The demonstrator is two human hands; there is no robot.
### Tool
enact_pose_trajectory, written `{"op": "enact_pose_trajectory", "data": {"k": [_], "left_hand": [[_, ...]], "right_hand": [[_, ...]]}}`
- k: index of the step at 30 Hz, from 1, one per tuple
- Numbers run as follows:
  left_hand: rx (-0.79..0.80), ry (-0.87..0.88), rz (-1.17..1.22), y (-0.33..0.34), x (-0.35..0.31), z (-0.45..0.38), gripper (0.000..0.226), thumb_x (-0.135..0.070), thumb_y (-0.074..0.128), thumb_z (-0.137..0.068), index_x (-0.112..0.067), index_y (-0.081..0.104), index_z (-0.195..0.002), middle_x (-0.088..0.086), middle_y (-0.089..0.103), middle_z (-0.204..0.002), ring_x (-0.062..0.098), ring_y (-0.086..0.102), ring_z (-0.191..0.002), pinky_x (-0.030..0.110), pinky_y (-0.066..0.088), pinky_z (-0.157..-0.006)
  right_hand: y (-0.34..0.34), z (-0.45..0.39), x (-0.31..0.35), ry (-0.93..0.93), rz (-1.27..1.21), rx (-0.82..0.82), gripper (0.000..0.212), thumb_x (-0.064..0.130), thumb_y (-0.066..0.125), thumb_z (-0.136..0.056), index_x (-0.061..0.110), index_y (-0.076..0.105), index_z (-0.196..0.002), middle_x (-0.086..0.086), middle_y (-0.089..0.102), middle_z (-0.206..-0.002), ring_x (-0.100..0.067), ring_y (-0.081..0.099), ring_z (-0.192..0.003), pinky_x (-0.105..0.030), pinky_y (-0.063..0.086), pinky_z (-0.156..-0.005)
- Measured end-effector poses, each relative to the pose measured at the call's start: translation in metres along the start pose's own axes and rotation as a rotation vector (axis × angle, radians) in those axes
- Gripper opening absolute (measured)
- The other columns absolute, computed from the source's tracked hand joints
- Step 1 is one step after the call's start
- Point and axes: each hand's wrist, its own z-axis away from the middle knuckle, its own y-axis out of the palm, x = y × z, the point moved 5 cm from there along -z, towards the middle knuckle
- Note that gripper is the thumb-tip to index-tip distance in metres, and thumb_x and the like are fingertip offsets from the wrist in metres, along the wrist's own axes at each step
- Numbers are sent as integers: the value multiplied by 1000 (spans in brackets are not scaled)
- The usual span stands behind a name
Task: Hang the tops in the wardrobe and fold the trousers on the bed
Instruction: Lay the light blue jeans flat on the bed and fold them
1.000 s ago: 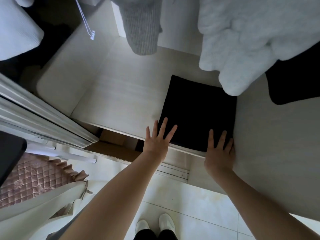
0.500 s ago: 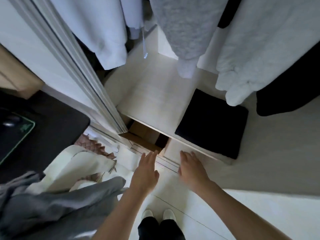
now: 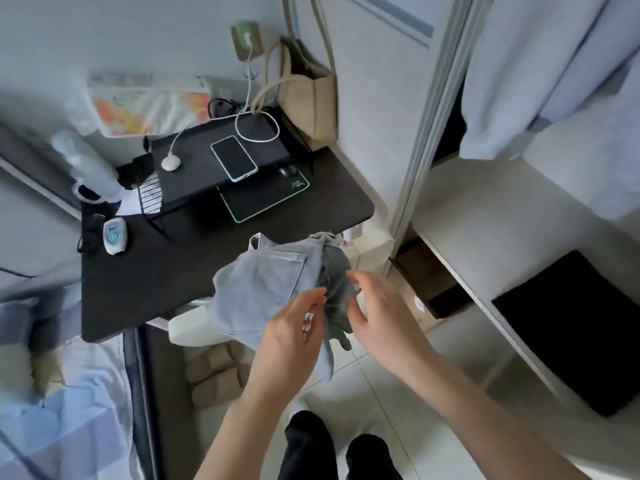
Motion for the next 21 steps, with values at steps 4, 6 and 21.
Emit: {"op": "enact_pose_trajectory", "data": {"k": [4, 6, 21], "left_hand": [[-222, -72, 22, -69, 9, 20, 31, -9, 54, -94, -32, 63, -112, -27, 65, -102, -3, 61, -93, 7, 45, -76], [-359, -108, -7, -98, 22, 21, 29, -6, 54, -92, -30, 65, -103, -27, 64, -97, 2, 60, -77, 13, 43, -70], [1, -436, -17, -113, 115, -58, 23, -32, 42, -98, -25, 62, -105, 2, 70, -90, 24, 62, -88, 40, 52, -81]], "right_hand": [[1, -23, 56, -131, 31, -20, 30, 14, 55, -93, 7, 57, -122, -7, 61, -115, -22, 54, -109, -25, 43, -88], [4, -40, 77, -170, 63, -38, 28, 14, 55, -93, 7, 58, -120, -7, 61, -113, -24, 54, -107, -28, 42, -88], [72, -157, 33, 591, 339, 349, 43, 46, 46, -91, 10, 59, -109, -13, 63, -112, -33, 59, -101, -44, 48, -95]]}}
